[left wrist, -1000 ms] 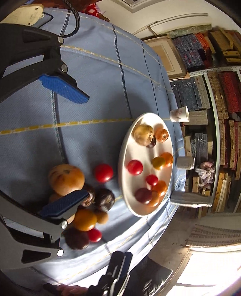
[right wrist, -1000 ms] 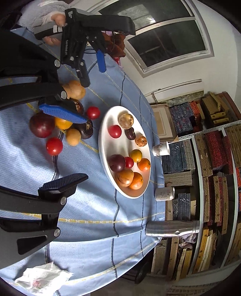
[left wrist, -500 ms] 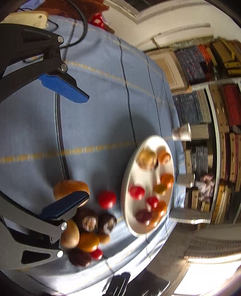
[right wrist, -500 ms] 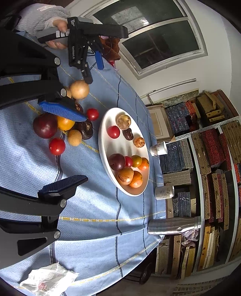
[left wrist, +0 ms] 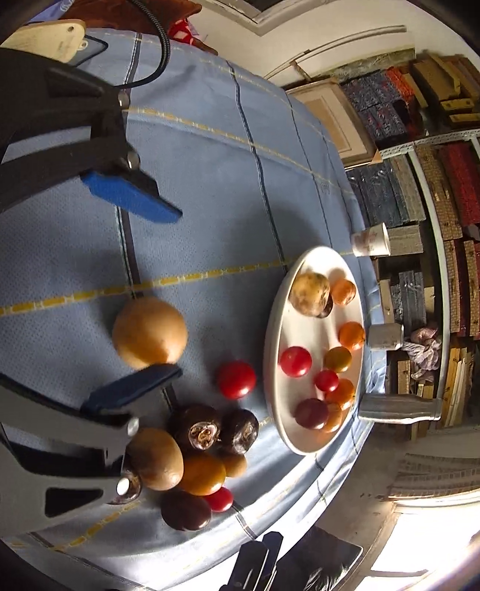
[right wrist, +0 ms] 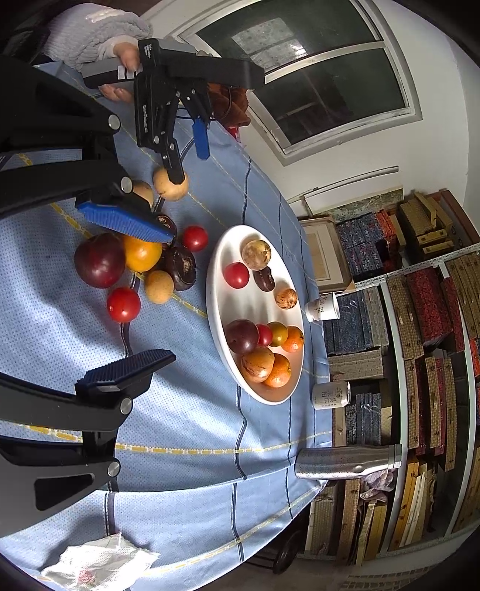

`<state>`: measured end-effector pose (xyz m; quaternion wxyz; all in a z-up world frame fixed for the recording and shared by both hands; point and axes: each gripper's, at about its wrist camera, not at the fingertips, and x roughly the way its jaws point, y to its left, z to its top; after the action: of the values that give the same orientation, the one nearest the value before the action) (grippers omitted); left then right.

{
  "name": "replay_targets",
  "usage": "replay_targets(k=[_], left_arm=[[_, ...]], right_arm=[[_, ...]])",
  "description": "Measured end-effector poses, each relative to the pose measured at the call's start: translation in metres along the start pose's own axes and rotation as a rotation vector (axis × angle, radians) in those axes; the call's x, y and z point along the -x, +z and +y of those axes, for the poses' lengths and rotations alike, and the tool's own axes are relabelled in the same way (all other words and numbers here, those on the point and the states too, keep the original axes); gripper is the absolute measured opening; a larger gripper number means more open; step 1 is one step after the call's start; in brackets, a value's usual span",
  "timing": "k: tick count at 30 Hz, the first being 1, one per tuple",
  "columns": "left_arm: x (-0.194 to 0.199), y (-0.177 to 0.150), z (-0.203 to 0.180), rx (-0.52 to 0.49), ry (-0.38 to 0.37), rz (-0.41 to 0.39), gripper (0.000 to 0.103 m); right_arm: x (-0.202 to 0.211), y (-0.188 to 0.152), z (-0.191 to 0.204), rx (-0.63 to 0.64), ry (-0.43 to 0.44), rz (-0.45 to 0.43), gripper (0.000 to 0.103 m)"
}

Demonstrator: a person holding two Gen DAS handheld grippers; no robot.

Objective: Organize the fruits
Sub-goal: 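Grasp the tan round fruit with the left tool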

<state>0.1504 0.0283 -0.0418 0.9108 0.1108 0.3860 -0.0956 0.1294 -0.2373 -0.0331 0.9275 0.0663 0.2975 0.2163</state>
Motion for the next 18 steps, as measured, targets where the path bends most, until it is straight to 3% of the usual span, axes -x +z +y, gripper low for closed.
replay_targets(k=[5, 8, 18], left_arm=[[-0.002, -0.002, -0.013, -0.046, -0.029, 0.007, 0.062], [-0.006, -0.003, -0.016, -0.051, -0.067, 0.033, 0.043], [-0.007, -0.003, -0.012, -0.018, -0.076, 0.027, 0.042]], right_arm=[[0.001, -0.001, 0.0, 0.001, 0.004, 0.001, 0.061], [0.001, -0.002, 0.002, 0.007, 0.009, 0.007, 0.061], [0.003, -0.016, 0.02, 0.064, 0.043, 0.086, 0.061]])
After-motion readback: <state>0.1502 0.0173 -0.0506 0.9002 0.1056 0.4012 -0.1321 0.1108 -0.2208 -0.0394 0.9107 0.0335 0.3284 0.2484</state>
